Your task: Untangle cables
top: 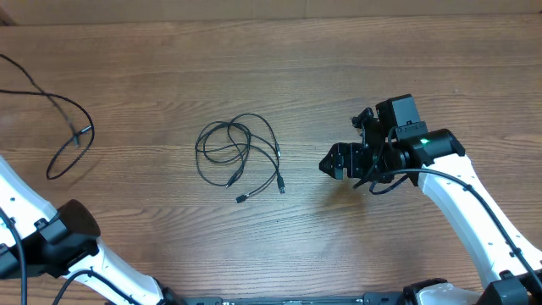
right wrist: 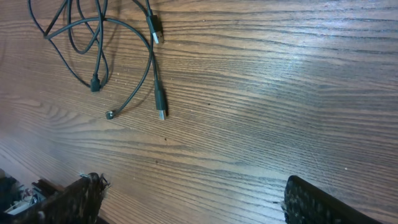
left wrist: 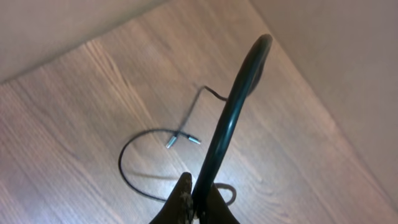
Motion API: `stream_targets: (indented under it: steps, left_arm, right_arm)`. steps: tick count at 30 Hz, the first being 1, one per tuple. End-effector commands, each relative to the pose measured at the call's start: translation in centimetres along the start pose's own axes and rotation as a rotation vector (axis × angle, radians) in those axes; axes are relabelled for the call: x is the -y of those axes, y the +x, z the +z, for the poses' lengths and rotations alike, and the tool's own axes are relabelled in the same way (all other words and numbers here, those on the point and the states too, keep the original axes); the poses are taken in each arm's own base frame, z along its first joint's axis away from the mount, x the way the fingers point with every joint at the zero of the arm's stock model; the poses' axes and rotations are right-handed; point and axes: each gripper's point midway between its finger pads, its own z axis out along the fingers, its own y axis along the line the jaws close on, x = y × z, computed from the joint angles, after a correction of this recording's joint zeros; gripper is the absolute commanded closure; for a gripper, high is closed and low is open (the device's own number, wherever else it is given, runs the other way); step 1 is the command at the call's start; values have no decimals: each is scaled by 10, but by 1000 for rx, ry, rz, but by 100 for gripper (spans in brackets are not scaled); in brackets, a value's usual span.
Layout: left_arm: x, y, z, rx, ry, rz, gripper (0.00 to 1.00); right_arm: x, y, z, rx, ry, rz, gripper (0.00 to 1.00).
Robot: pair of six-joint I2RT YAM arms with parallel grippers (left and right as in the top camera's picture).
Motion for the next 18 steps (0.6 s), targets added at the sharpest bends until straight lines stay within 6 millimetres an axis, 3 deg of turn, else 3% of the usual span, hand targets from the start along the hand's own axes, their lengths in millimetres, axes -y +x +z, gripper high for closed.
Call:
stream_targets:
  steps: [1,2,3,5,6,18]
  left_arm:
    - [-3,6,9,-37,-14,9,95]
    - [-4,7,11,-46,-19,9,94]
    - [-4,8,13,-51,-20,9,79]
    - [-4,8,14,-54,-21,9,10]
    - [-5,9,14,-55,-22,9,0]
    - [-2,20,13,-100,-12,14,0]
  right_arm:
    - [2,0,1,1,7,6,10]
    - [2,0,1,1,7,6,10]
    - [2,1,1,0,7,6,10]
    - [2,1,1,-1,8,7,10]
    - [2,1,1,-2,8,7,10]
    - [2,1,1,-2,8,7,9]
